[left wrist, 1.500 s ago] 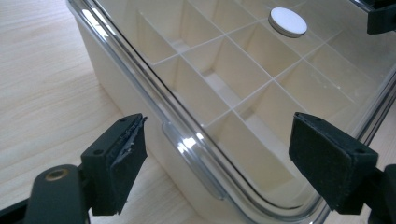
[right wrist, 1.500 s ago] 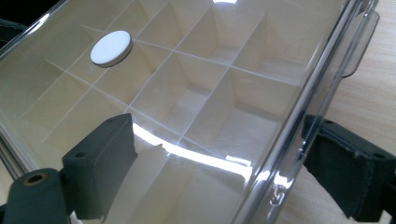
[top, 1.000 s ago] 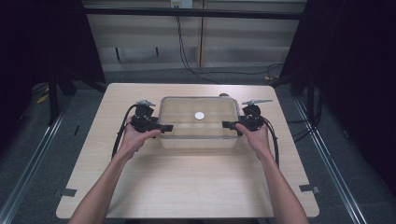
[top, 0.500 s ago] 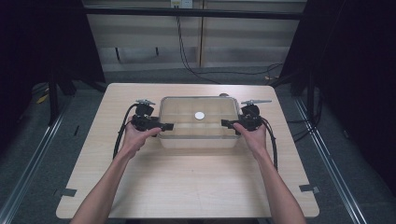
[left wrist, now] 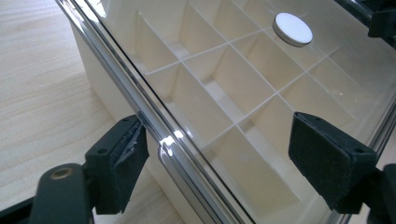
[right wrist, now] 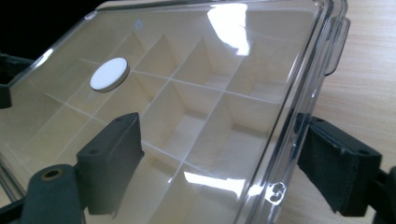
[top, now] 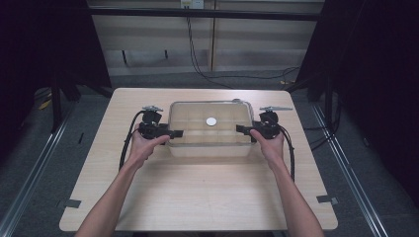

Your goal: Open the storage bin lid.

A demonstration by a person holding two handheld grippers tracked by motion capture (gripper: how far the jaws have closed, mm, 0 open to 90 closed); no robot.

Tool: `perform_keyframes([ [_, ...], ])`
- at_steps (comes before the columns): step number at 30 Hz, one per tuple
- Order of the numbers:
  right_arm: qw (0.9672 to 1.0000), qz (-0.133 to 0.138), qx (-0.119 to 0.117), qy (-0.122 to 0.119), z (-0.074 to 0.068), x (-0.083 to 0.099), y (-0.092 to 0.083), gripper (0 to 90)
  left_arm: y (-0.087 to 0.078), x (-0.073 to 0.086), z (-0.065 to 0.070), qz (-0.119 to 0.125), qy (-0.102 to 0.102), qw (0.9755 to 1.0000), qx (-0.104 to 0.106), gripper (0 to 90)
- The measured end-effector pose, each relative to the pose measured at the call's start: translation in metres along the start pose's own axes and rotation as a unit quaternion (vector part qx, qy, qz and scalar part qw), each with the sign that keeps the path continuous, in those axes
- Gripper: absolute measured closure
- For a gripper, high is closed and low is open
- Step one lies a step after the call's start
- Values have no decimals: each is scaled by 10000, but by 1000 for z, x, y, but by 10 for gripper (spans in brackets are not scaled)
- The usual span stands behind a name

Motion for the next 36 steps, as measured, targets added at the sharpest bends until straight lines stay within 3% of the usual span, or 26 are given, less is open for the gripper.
perform_keyframes([
  [7,9999,94,-122,61,2,1,-5,219,0,-1,-1,26,-28,10000,-20,217],
  [12,9998,134,-90,67,2,1,-3,201,-1,-2,-1,89,-6,9999,-101,222],
  [17,9998,133,-40,108,3,1,-2,188,-5,-5,-1,181,3,9998,-46,236],
  [29,9993,276,-247,93,3,3,-10,247,-14,-3,0,448,131,9988,-122,373],
  [33,9992,303,-219,135,3,3,-10,234,-15,-3,3,491,75,9988,28,386],
  [36,9995,269,-102,111,1,3,-9,214,-15,-3,5,481,163,9987,-31,386],
])
Point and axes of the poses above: each handheld gripper's, and its own axes: y roughly forward along the jaws, x roughly out of its underside, z roughly to its right, the point moved 1 cm from there along y, roughly forward along the jaws, and after that the axes turned 15 degrees about -x, right-handed, at the moved point
